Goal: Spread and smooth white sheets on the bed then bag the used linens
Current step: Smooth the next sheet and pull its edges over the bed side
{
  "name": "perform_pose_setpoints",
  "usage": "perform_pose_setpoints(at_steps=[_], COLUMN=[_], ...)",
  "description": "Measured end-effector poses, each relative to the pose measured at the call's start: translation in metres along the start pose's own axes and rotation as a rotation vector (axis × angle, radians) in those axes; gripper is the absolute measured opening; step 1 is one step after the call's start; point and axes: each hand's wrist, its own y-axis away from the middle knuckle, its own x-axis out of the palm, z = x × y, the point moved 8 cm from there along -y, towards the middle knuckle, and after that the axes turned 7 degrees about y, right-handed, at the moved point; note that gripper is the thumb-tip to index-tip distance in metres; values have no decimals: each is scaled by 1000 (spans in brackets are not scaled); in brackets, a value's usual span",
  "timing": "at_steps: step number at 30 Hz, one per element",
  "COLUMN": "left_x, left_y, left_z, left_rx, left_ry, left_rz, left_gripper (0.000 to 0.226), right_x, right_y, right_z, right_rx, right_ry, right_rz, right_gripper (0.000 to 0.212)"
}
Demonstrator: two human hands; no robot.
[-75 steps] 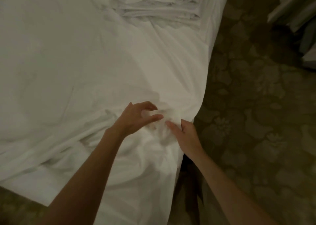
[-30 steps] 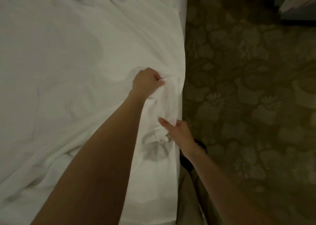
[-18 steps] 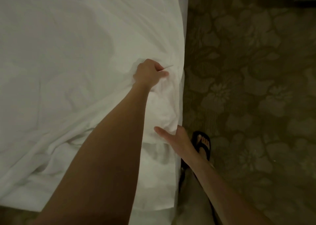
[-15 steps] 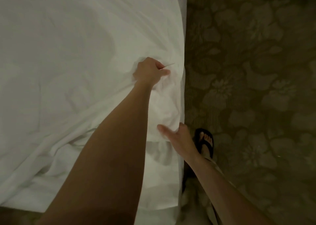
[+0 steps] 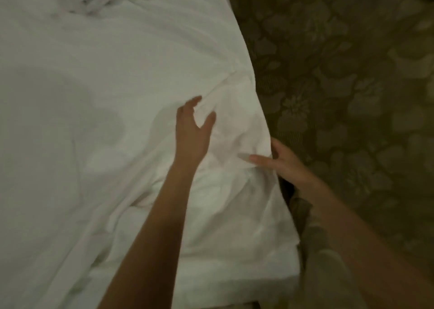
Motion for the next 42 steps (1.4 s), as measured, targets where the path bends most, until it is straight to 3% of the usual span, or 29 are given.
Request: perform_pose_setpoints(at_steps=[2,5,10,21,25,27,30,33,36,39,42], left_x=[-3,1,5,6,27,36,39,39,36,37,49], left_y=[48,108,176,265,300,320,337,344,340,329,321], left_z=[10,22,67,118,120,123,129,133,140,148,150], left_rx=[14,44,9,15,85,85,196,200,155,144,290], left_ry=[-6,-43,-88,-341,-458,-514,-650,-937,-1143,-1192,-1258], left_rz=[92,261,460,618,687,721,615,588,533,505,558], left_gripper=[46,41,37,57,71,69,48,31,43,64,50], right_x=[1,-3,-11,-13,-5,-3,-2,2,25,41,34], right_y=[14,34,76,172,194,202,217,229,227,217,213], right_z=[-20,-52,-86,-182,-195,-192,-188,-197,-208,-231,-245], right_rx=[20,64,38,168,116,58,-11,-28,13,60,89], right_ry=[48,134,189,-103,-207,-272,-358,-294,-237,-144,-89], right_rz=[-172,-399,-536,-320,-387,-425,-433,-428,-301,-227,-236], right_gripper=[60,60,19,23,22,19,19,19,3,9,29])
